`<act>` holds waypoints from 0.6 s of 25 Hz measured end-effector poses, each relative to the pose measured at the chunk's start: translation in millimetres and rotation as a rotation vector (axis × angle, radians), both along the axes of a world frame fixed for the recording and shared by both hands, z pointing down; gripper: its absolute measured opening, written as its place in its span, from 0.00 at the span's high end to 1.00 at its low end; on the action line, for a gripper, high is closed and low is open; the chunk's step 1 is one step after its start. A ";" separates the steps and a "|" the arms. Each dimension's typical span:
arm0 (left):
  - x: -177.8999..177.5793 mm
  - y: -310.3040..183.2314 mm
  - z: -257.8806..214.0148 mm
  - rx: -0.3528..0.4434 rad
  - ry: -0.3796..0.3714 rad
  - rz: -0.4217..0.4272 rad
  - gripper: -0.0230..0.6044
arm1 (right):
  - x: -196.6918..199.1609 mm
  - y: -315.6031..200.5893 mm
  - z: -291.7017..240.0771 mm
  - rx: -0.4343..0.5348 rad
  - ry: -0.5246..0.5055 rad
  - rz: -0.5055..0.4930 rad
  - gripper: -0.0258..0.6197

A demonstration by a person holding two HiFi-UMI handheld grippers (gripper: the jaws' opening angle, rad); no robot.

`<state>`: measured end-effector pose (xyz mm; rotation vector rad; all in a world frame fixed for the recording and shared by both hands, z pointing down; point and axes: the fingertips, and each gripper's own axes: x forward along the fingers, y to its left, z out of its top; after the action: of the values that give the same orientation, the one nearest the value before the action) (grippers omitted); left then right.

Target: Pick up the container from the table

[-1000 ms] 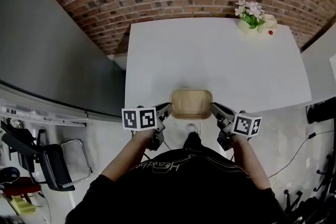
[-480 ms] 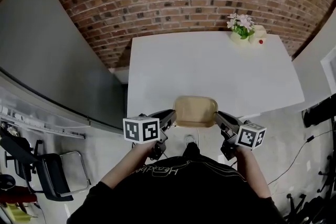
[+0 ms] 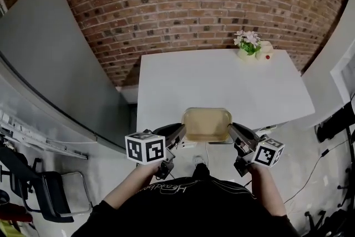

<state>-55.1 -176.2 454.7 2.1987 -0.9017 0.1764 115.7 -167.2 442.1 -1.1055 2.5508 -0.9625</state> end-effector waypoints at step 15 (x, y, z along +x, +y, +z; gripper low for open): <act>-14.6 38.6 -29.2 0.135 0.012 0.022 0.87 | -17.6 41.3 -32.6 0.122 0.000 0.023 0.88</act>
<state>-69.7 -137.6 425.5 2.3327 -0.9064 0.1151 98.1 -125.9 409.5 -1.0980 2.5525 -0.7898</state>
